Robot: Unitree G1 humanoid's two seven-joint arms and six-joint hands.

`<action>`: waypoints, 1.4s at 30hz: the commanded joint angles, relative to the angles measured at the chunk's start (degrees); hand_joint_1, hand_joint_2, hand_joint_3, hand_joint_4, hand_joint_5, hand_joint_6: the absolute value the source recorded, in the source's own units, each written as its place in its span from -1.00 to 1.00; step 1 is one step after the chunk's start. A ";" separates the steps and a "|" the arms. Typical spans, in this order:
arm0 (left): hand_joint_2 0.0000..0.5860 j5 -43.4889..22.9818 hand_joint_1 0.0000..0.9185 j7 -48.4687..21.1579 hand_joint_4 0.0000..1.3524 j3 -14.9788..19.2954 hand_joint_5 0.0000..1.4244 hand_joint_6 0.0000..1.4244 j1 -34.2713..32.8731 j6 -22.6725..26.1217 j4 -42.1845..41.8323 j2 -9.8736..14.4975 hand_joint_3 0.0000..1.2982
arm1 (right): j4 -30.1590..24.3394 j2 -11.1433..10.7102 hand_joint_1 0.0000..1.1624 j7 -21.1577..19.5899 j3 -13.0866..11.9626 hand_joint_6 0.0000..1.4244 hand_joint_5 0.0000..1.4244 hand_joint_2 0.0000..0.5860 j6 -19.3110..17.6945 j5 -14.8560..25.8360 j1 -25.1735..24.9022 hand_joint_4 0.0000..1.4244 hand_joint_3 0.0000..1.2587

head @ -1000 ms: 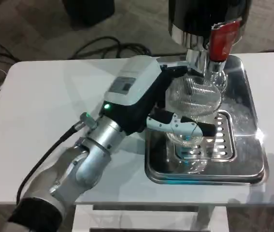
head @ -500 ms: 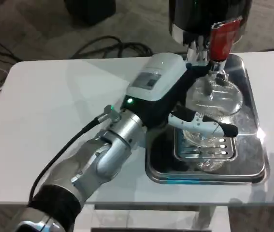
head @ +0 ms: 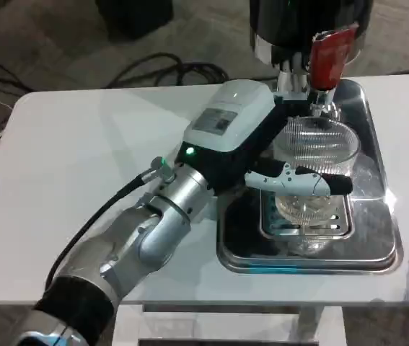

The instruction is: Grasp the cup under the faucet to collect the drink, then remove the cup.

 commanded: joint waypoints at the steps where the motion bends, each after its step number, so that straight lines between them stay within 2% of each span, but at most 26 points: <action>1: -0.83 0.39 -0.83 -0.08 -0.32 -0.11 -0.11 0.44 1.97 0.21 -1.43 2.15 -0.02 | -0.88 -0.72 -0.32 0.19 0.35 -0.78 -1.00 0.44 0.70 0.48 0.60 -1.00 -0.79; 7: -0.87 0.38 -0.87 0.21 -0.52 0.01 -0.29 0.26 2.81 0.29 -3.27 3.06 -0.08 | -0.88 -1.07 -0.32 -0.11 0.99 -0.78 -1.00 0.44 0.99 0.57 0.88 -1.00 -0.79; 13: -0.91 0.04 -0.94 -1.18 -0.72 0.11 -0.49 -0.04 3.01 1.37 -4.61 3.30 -0.36 | -0.88 -1.24 -0.31 -0.01 1.10 -0.77 -1.00 0.44 1.46 0.84 0.59 -1.00 -0.79; 19: -0.92 0.39 -0.96 -2.10 -0.83 -0.13 -0.62 -0.27 3.41 2.42 -5.86 3.57 -0.46 | -0.88 -1.28 -0.30 0.02 0.95 -0.77 -1.00 0.46 1.70 1.29 0.77 -1.00 -0.78; 28: -0.94 -0.32 -0.98 -2.75 -0.89 0.51 -0.66 -0.30 5.28 2.59 -9.48 4.39 -0.48 | -0.88 -1.52 -0.30 -0.13 0.95 -0.77 -1.00 0.46 1.94 1.80 0.81 -1.00 -0.77; 38: -0.92 -2.51 -0.99 -4.50 -0.87 3.95 -0.64 -0.28 10.26 1.61 -17.99 7.33 -0.48 | -0.88 -1.04 -0.29 -0.53 1.34 -0.77 -1.00 0.47 1.80 1.94 0.92 -0.98 -0.75; 42: -0.86 -3.85 -0.95 -5.78 -0.87 5.74 -0.64 -0.27 12.64 1.57 -21.48 8.69 -0.48 | -0.88 -0.99 -0.29 -0.42 1.87 -0.77 -1.00 0.48 1.93 1.71 0.59 -0.98 -0.74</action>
